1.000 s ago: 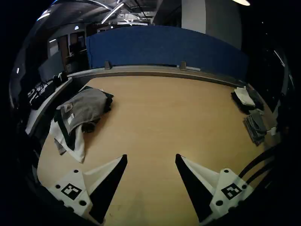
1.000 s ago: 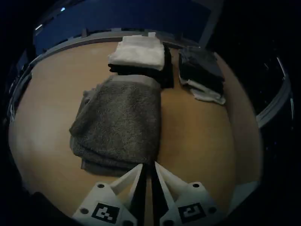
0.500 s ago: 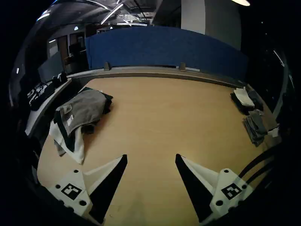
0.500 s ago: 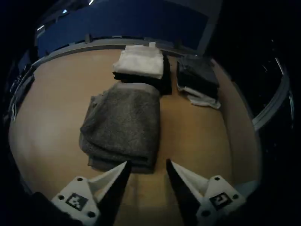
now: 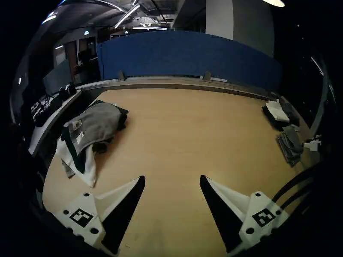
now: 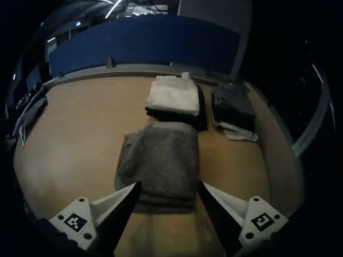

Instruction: Fold towel

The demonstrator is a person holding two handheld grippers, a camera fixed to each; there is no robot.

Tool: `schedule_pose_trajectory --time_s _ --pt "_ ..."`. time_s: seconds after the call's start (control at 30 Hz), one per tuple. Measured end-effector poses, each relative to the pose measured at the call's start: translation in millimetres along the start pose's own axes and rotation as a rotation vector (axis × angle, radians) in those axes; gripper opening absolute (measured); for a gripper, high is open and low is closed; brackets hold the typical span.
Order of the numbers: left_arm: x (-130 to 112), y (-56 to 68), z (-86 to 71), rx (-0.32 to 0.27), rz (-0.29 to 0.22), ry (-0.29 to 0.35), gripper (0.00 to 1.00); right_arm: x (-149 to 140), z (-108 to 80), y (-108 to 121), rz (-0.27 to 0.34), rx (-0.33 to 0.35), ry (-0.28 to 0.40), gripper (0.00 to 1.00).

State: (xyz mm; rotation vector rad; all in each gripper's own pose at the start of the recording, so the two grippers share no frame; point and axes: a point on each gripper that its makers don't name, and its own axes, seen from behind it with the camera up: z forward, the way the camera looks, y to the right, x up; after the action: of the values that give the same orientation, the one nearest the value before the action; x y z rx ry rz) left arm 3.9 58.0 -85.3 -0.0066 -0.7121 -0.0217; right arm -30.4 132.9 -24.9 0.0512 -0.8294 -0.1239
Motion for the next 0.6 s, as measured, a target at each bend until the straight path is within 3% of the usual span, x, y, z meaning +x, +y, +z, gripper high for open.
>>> schedule_pose_trajectory --time_s 0.37,0.6 --pt "0.4 -8.1 -1.8 0.010 -0.006 0.001 0.95 16.2 18.7 -17.3 0.000 0.012 0.032 1.00" --pt "-3.4 -8.6 -1.8 0.010 -0.004 -0.002 0.95 -5.2 33.8 -27.7 -0.005 0.033 -0.015 1.00"
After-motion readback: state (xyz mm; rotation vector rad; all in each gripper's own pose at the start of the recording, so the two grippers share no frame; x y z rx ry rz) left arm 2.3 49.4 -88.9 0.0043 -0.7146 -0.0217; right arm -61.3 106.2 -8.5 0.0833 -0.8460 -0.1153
